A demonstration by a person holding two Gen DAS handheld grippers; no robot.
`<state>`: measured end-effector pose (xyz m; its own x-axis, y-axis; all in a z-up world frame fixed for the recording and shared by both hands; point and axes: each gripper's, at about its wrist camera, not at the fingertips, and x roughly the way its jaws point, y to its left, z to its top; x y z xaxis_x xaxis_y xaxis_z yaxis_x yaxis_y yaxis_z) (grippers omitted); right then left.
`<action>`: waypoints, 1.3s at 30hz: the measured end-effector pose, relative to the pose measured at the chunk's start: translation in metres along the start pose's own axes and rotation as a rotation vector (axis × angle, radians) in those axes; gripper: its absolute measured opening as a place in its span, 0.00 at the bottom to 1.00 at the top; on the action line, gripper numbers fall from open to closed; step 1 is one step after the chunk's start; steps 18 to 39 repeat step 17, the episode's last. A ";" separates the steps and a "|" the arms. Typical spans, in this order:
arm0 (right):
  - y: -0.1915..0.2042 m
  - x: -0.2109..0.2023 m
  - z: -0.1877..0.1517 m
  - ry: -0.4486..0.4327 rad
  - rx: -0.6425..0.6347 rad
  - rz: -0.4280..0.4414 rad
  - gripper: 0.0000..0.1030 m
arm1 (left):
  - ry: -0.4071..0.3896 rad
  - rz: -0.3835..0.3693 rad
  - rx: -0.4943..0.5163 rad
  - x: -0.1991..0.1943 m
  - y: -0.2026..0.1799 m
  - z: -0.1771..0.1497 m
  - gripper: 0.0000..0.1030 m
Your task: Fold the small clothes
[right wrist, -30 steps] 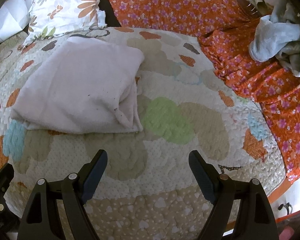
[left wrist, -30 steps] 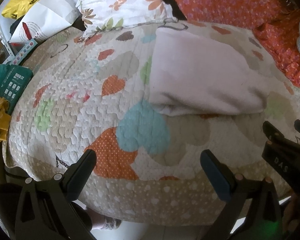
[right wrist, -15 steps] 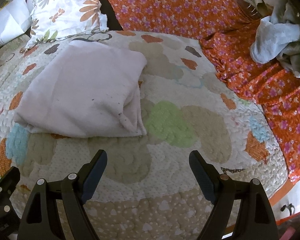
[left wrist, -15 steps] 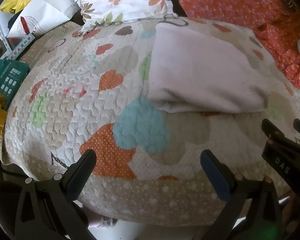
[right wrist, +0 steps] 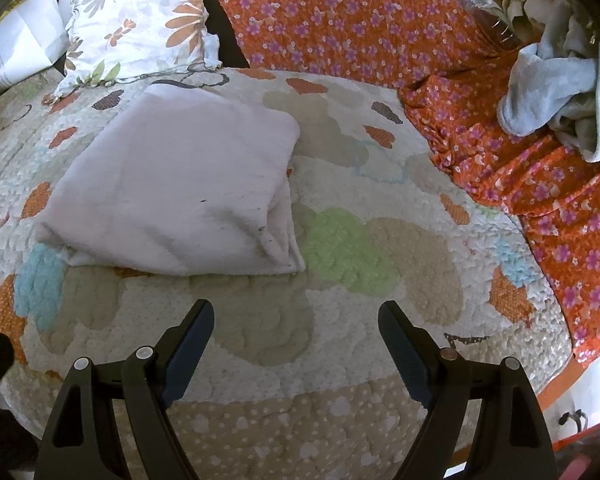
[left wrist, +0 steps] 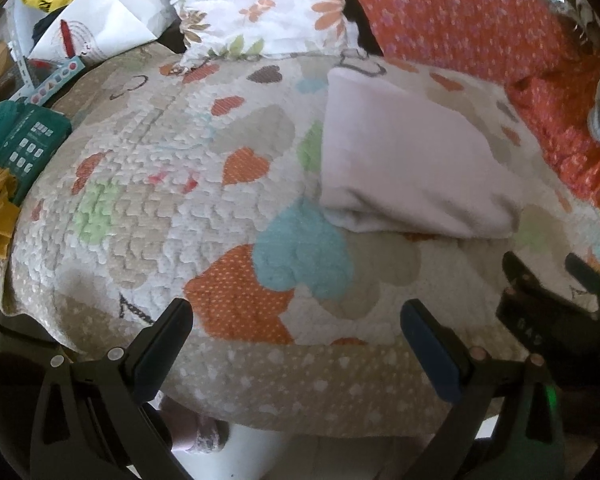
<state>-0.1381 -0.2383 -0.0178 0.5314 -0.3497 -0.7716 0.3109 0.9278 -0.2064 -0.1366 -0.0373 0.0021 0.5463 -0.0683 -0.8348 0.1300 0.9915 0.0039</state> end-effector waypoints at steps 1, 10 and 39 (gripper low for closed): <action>0.002 -0.004 -0.001 -0.005 0.000 0.002 0.85 | -0.006 -0.003 -0.004 -0.004 0.003 0.000 1.00; 0.024 -0.063 -0.012 -0.098 -0.066 -0.008 0.85 | -0.063 -0.047 -0.074 -0.029 0.033 -0.002 1.00; 0.033 -0.057 0.008 -0.090 -0.076 0.002 0.88 | -0.045 -0.054 -0.069 -0.004 0.038 0.011 1.00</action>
